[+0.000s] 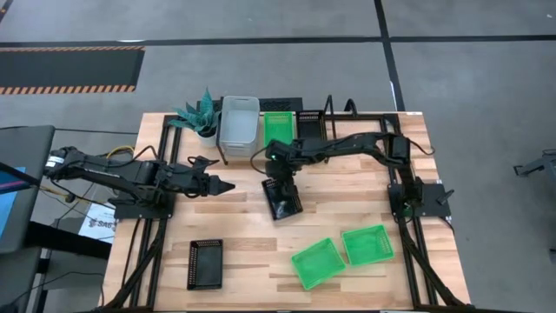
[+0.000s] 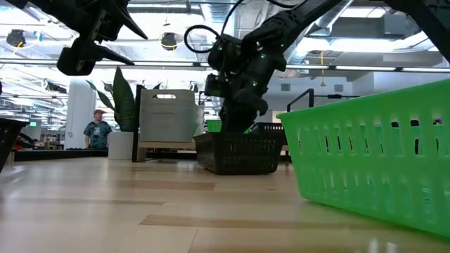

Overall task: Stack baskets on shelf by color
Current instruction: Stack the top black bin on the black bin on the shelf

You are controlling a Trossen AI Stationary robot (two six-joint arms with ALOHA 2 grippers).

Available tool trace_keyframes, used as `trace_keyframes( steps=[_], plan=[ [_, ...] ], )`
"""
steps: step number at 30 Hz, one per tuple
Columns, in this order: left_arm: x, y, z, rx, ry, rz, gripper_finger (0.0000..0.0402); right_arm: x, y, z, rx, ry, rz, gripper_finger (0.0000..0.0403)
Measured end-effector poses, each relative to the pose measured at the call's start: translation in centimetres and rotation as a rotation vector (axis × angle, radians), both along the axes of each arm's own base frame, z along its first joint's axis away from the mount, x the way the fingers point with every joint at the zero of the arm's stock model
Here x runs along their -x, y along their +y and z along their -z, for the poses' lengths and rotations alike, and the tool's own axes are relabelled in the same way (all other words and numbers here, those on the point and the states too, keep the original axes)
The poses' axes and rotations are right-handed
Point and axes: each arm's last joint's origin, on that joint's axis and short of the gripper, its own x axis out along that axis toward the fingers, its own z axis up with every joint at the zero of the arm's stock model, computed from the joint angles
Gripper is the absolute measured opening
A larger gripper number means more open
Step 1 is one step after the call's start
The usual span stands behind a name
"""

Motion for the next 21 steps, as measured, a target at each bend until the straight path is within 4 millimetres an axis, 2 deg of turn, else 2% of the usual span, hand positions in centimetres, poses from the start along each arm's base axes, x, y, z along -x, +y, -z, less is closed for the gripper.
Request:
trace_keyframes(
  steps=[5, 9, 12, 15, 18, 21],
  plan=[
    [0.0, 0.0, 0.0, -0.012, 0.003, 0.004, 0.0217, 0.6, 0.2, -0.4, -0.021, 0.048, 0.016, 0.0022],
    [0.0, 0.0, 0.0, -0.014, 0.003, 0.001, 0.0217, 1.3, 0.5, -2.1, -0.098, 0.045, 0.010, 0.0013],
    [0.0, 0.0, 0.0, -0.014, 0.003, 0.000, 0.0217, 2.0, 0.3, -5.8, -0.148, -0.014, -0.012, 0.0008],
    [0.0, 0.0, 0.0, -0.015, -0.002, -0.002, 0.0217, 3.1, -0.6, -11.1, -0.102, -0.135, -0.043, 0.0006],
    [0.0, 0.2, -0.2, -0.018, -0.021, -0.020, 0.0217, 5.1, -3.1, -15.6, -0.035, -0.228, -0.015, 0.0005],
    [0.1, 0.5, -0.3, -0.029, -0.028, -0.039, 0.0217, 7.3, -6.9, -18.6, 0.052, -0.279, 0.082, 0.0004]
  ],
)
